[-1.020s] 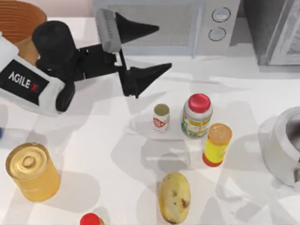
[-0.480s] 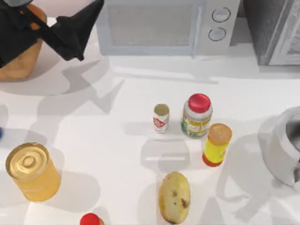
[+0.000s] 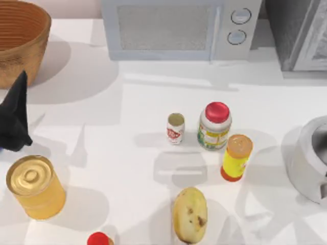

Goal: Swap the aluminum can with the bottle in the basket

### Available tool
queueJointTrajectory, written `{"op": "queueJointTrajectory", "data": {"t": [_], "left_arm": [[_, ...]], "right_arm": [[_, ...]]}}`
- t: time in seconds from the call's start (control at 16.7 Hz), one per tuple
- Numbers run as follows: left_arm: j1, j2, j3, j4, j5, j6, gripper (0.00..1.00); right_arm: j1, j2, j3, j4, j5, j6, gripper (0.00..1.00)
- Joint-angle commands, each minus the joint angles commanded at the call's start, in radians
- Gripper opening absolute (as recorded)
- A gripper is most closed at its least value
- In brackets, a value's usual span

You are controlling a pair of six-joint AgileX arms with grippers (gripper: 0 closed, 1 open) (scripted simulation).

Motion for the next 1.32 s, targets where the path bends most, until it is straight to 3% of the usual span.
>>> {"op": "queueJointTrajectory", "data": {"t": [0.24,0.48,0.96,1.32], "left_arm": [[0.040,-0.301,-0.171,-0.178,-0.146,-0.002,1.00],[0.062,-0.464,-0.271,-0.279,-0.227,-0.003,1.00],[0.065,-0.468,-0.280,-0.280,-0.234,-0.003,1.00],[0.159,-0.222,-0.278,-0.063,-0.209,-0.002,1.00]], "right_arm": [[0.000,0.000,0.000,0.000,0.000,0.000,1.00],[0.000,0.000,0.000,0.000,0.000,0.000,1.00],[0.000,0.000,0.000,0.000,0.000,0.000,1.00],[0.000,0.000,0.000,0.000,0.000,0.000,1.00]]}}
